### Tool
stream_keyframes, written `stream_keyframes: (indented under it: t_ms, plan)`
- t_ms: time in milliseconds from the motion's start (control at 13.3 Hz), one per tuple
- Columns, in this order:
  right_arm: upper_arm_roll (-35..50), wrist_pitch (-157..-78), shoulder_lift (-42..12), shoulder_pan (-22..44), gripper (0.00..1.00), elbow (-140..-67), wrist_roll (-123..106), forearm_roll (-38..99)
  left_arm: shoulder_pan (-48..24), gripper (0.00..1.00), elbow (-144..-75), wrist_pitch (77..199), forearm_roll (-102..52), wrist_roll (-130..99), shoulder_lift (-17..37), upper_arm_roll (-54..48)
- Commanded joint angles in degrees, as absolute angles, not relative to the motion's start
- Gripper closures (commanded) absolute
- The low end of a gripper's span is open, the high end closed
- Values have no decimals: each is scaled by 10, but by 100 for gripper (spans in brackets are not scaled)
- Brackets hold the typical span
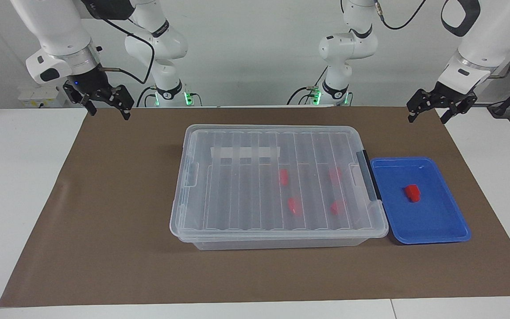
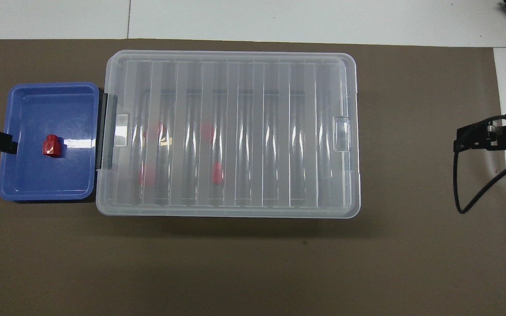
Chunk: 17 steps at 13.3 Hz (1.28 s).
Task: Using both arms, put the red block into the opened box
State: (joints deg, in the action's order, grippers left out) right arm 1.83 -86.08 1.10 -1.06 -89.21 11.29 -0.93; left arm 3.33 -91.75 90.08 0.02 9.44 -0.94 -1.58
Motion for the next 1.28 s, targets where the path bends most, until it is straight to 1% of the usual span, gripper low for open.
stream_keyframes:
  t_ms: [0,301,527,678,828,1205]
  plan:
    - [20,-862,26,-13,0,-910,114,-8,32,0,-933,903,6,98,-24,-13]
    - [20,-878,25,-13,0,-911,116,-8,32,0,-933,903,6,98,-24,-13]
    - [21,-910,21,-11,0,-924,118,-7,32,0,-933,903,6,98,-24,-13]
    - [21,-954,17,9,0,-943,123,-6,32,0,-933,903,6,98,-24,-13]
    - [21,-1025,11,26,0,-982,165,-6,32,0,-933,904,6,98,-24,-13]
    - [21,-1109,-51,87,0,-980,253,-7,32,0,-933,903,6,98,-24,-13]
